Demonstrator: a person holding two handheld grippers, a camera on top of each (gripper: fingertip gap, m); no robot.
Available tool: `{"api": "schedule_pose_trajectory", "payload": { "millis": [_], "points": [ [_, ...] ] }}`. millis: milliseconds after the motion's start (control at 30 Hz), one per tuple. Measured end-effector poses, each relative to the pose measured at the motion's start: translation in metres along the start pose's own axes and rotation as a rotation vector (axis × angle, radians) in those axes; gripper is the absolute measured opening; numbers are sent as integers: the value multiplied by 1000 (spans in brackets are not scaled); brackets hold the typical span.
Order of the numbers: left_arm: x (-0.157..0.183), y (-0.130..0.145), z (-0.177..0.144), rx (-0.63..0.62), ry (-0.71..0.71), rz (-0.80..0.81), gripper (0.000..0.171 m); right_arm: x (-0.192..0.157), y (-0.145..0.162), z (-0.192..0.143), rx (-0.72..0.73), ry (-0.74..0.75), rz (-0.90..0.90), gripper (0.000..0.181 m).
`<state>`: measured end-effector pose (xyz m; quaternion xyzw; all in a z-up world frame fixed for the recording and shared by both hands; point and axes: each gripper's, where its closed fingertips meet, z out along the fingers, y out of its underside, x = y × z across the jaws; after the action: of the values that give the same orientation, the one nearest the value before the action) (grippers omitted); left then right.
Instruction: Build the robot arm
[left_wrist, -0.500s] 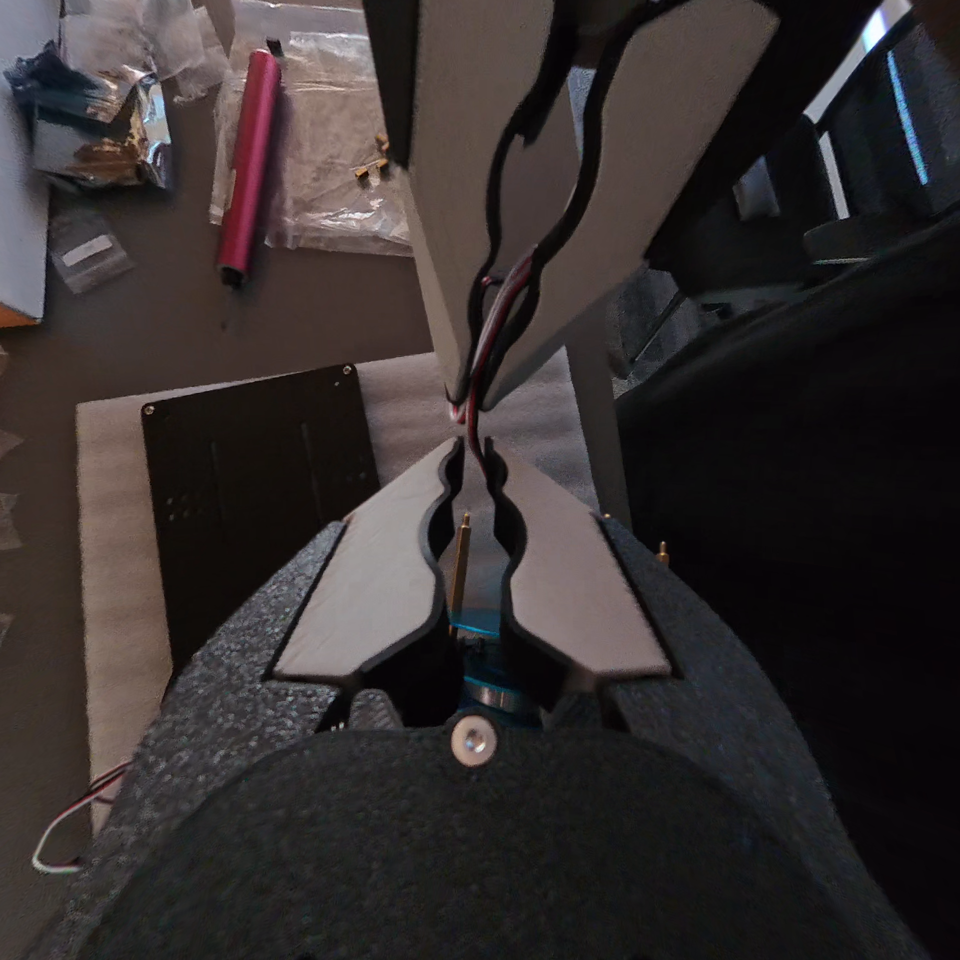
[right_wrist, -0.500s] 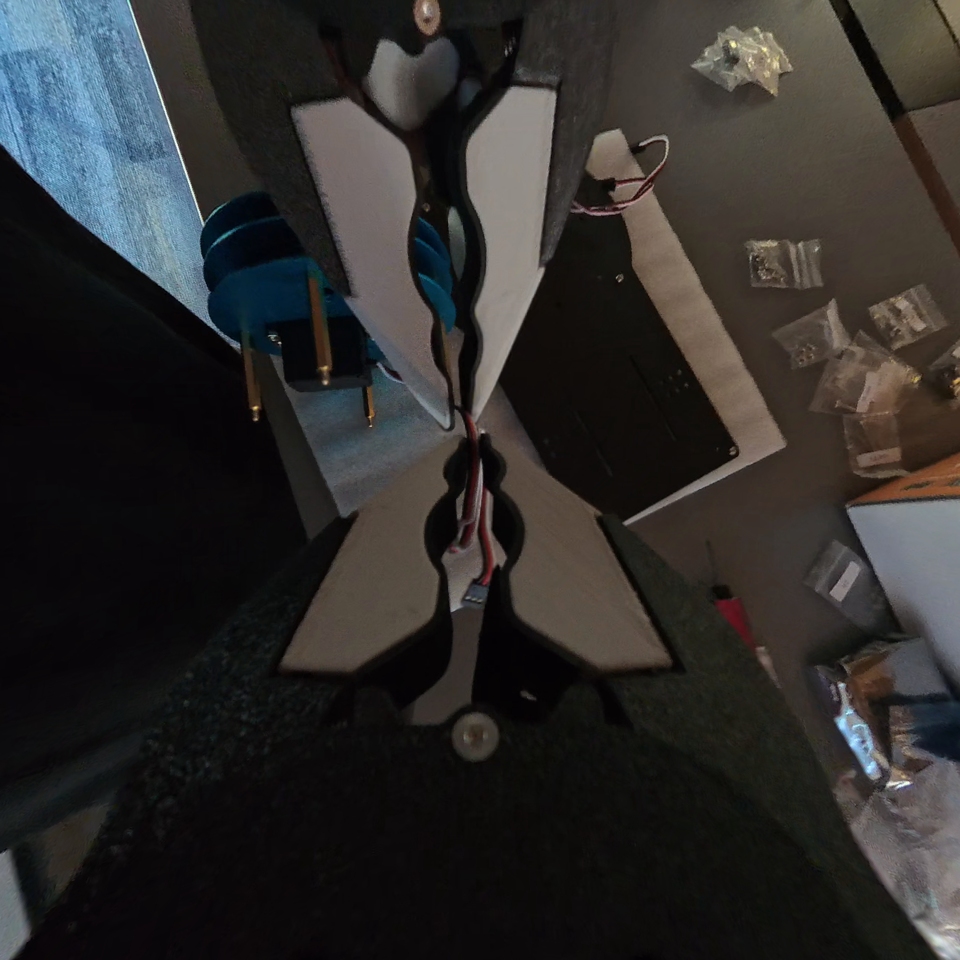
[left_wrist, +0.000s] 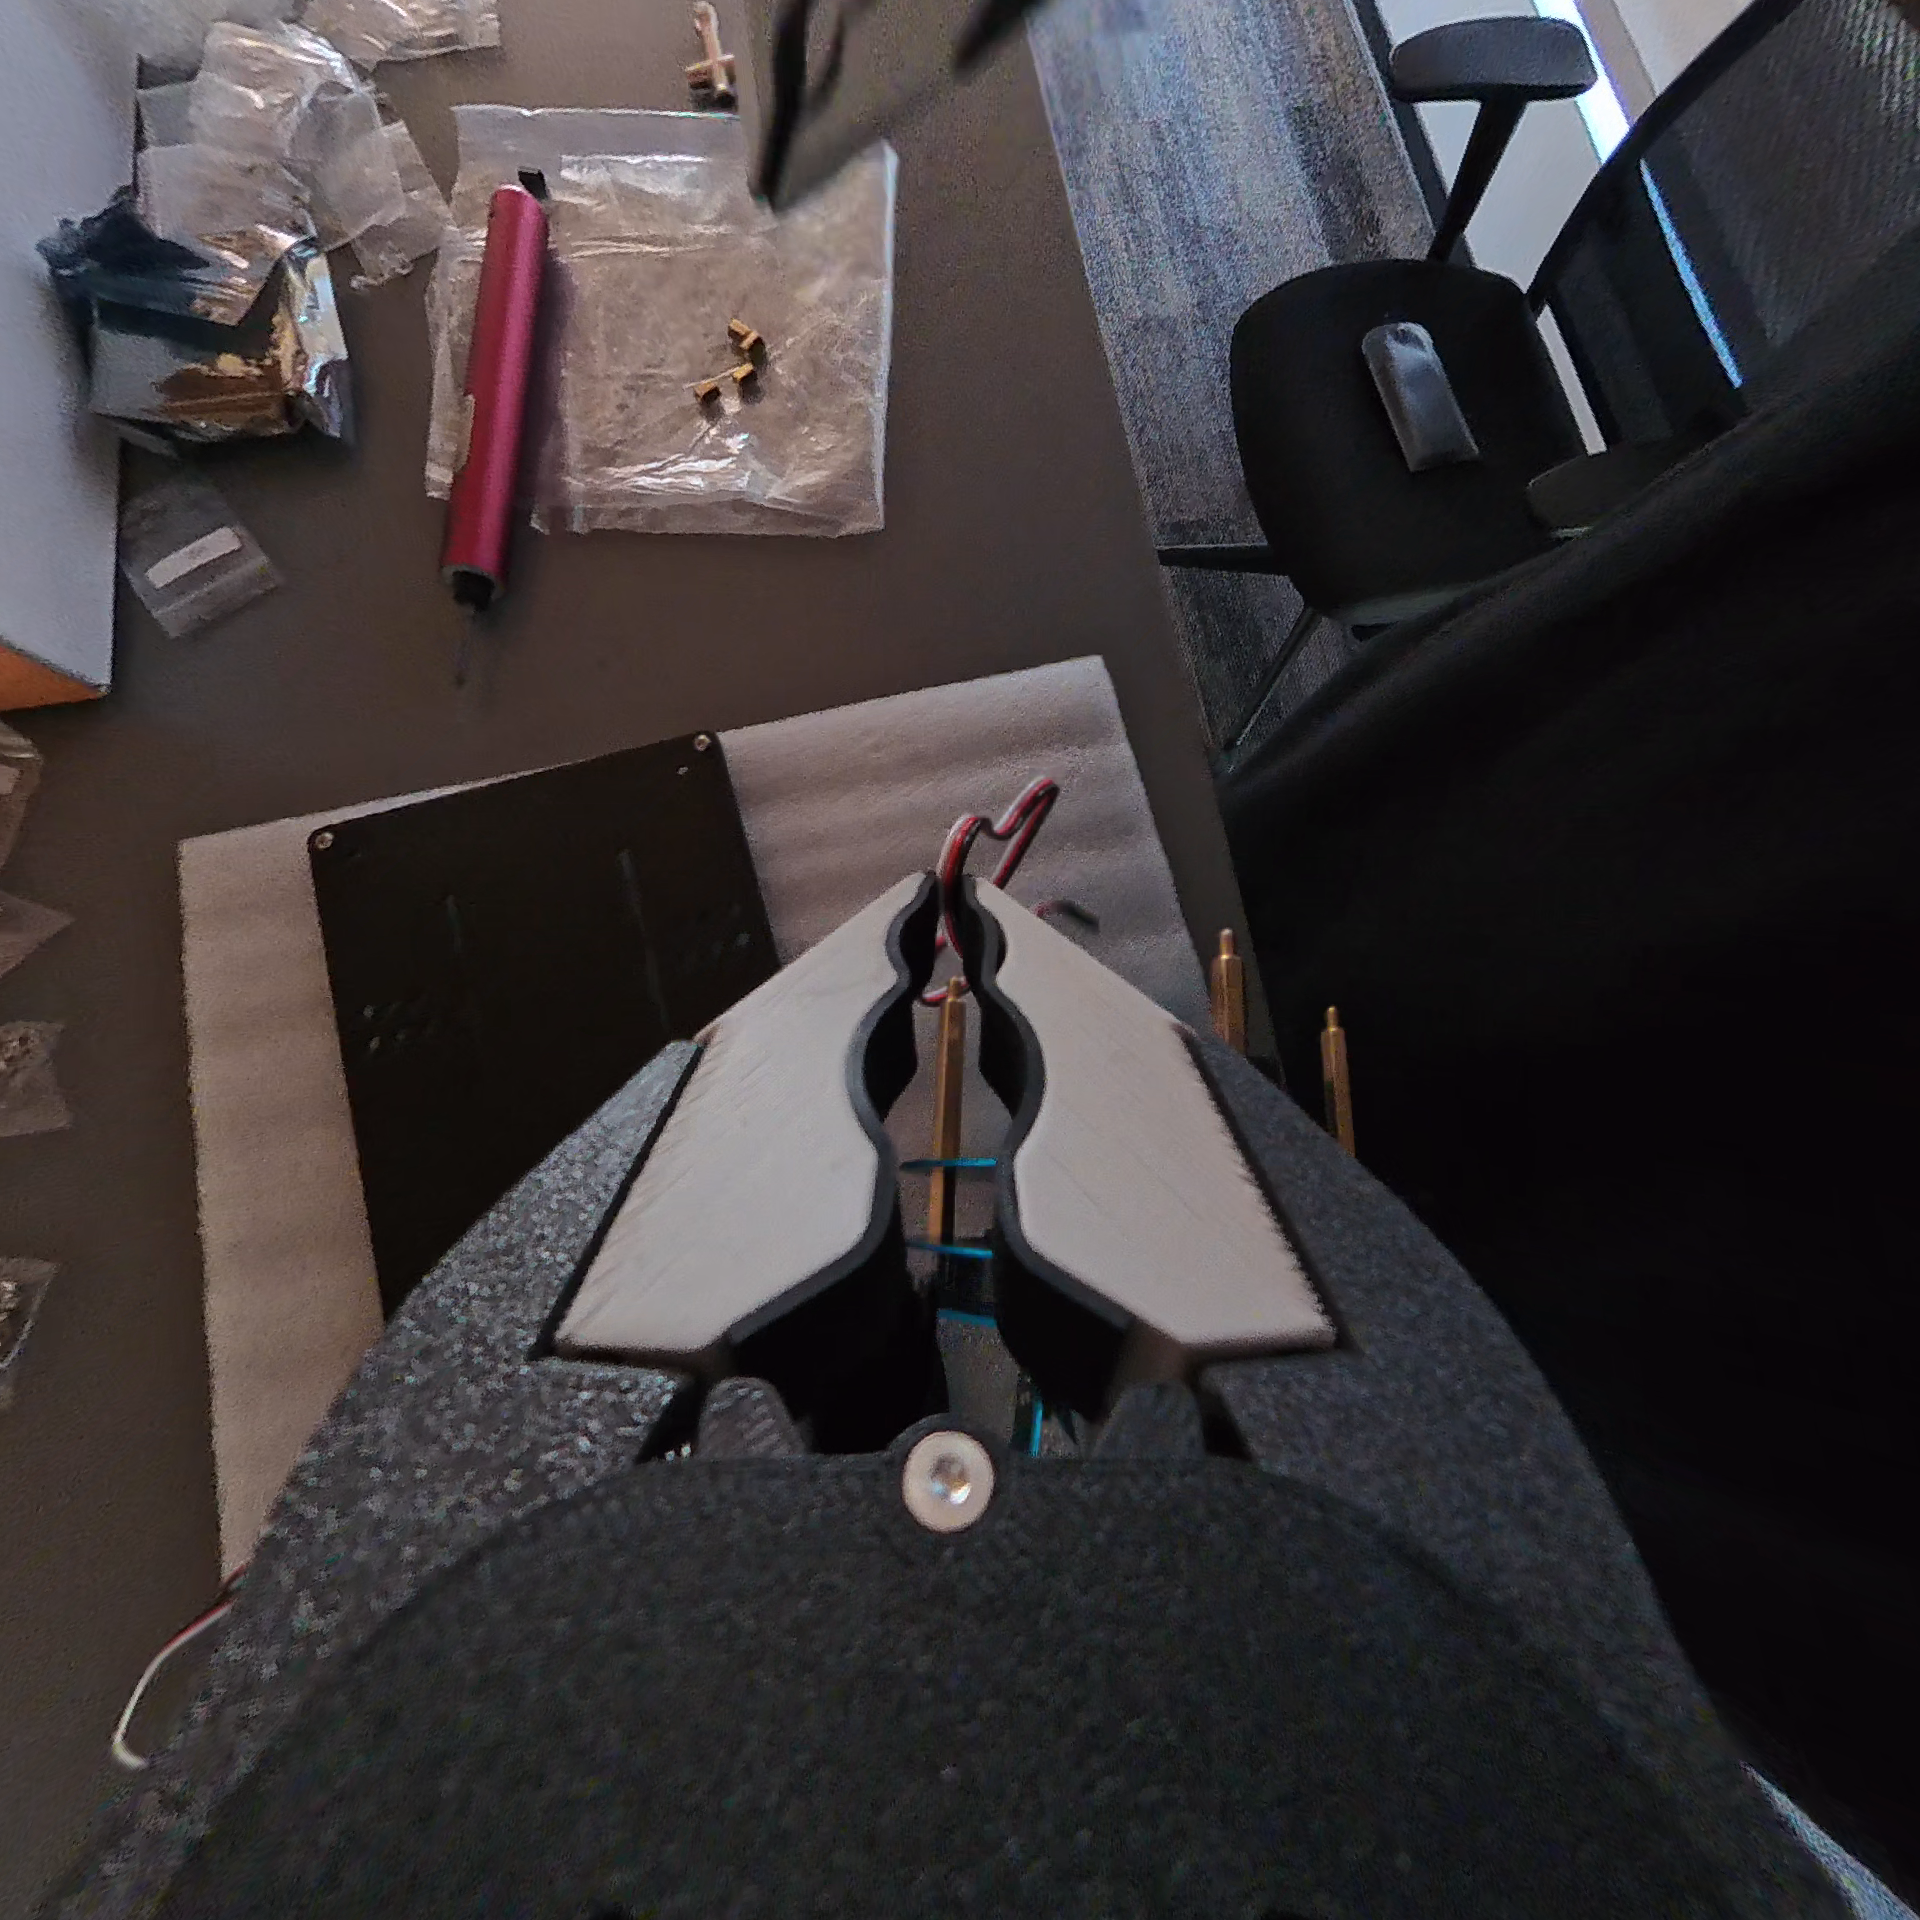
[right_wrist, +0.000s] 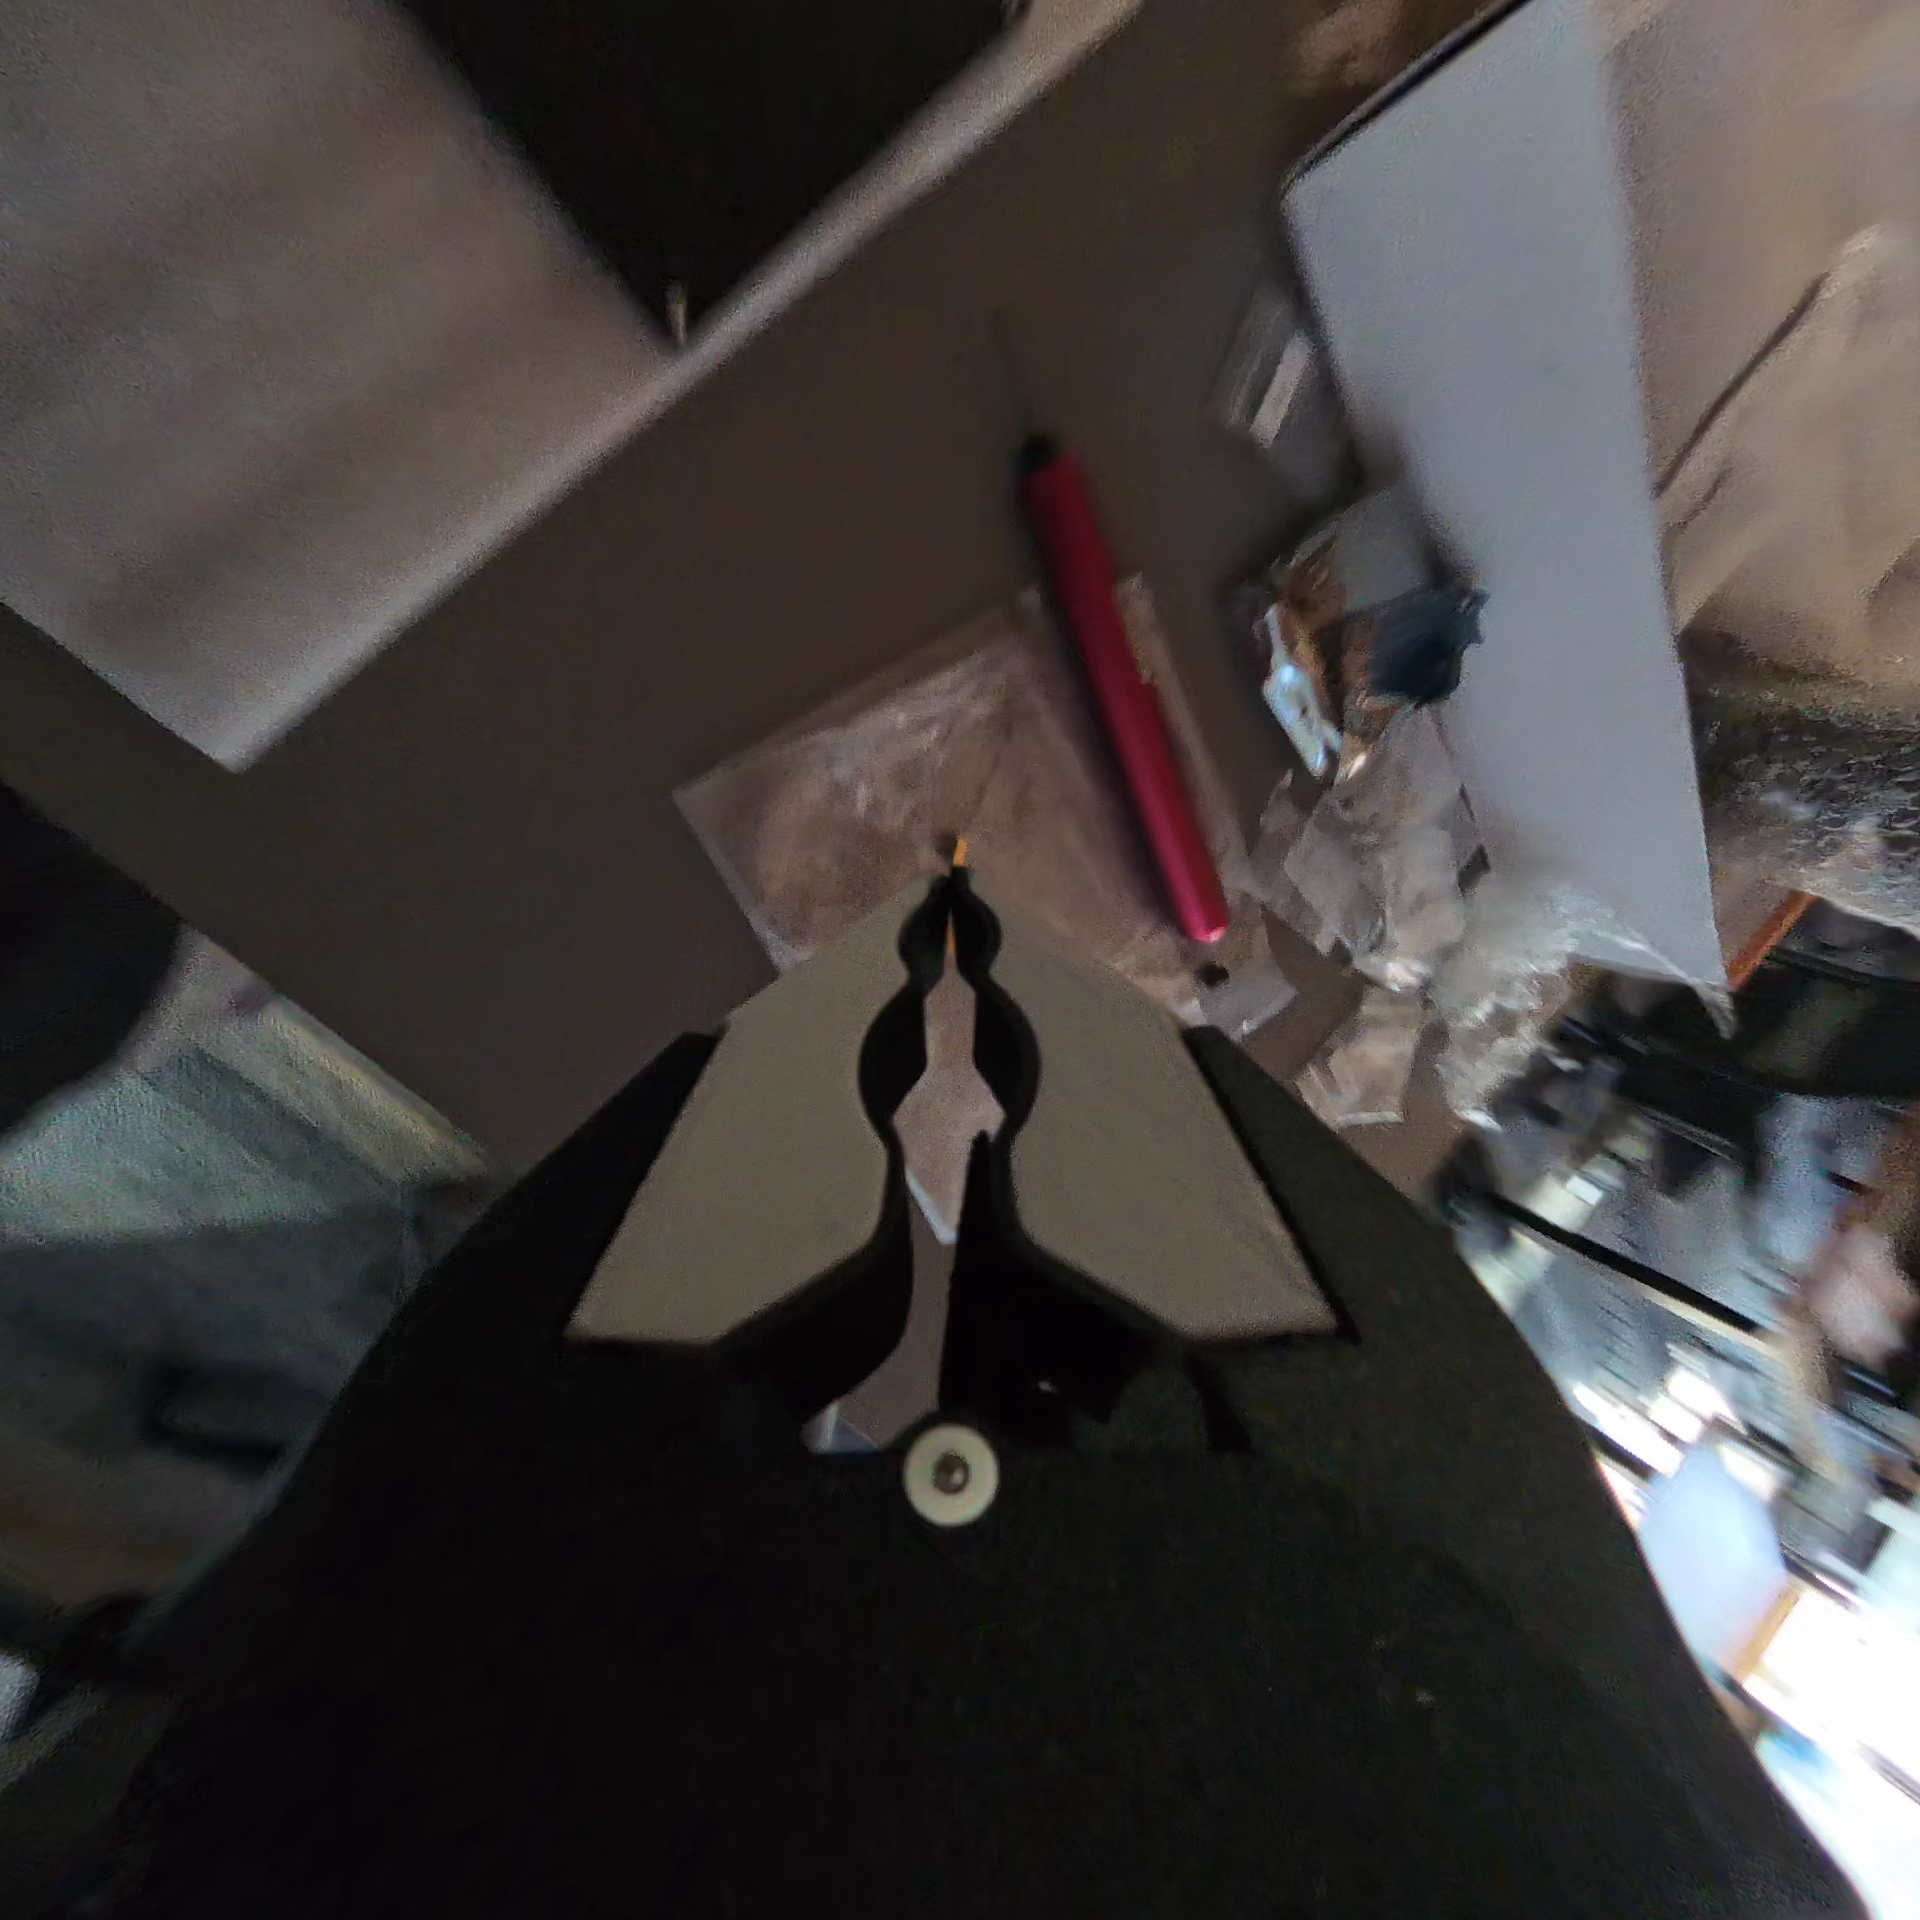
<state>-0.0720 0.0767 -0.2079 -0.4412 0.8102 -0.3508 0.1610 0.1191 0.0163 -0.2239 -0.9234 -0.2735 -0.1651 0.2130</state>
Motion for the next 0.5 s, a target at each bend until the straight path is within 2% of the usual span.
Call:
{"api": "schedule_pose_trajectory", "payload": {
  "millis": [100, 133, 167, 200, 233, 300, 367, 467, 500],
  "points": [
    [-1, 1, 0, 0, 9, -7, 3, -16, -62, -39, 358, -219, 152, 0],
    [0, 0, 1, 0, 12, -4, 3, -33, -85, -48, 470, -327, 192, 10],
    [0, 0, 2, 2, 14, -1, 3, -52, -104, -50, 546, -435, 237, 30],
    [0, -1, 3, 3, 14, -2, 3, -78, -118, -44, 565, -554, 263, 49],
    [0, -1, 4, 4, 14, -7, 3, -102, -125, -31, 545, -631, 264, 50],
    [0, -2, 5, 15, 17, -18, 2, -133, -133, 3, 538, -624, 276, 39],
    [0, -1, 4, 25, 17, -31, 3, -146, -140, 24, 561, -608, 329, 30],
    [1, 1, -2, 31, 11, -35, 3, -106, -133, 31, 616, -342, 422, 6],
    [1, 2, -4, 34, 6, -35, 3, -83, -128, 25, 645, -257, 456, 6]
  ]
}}
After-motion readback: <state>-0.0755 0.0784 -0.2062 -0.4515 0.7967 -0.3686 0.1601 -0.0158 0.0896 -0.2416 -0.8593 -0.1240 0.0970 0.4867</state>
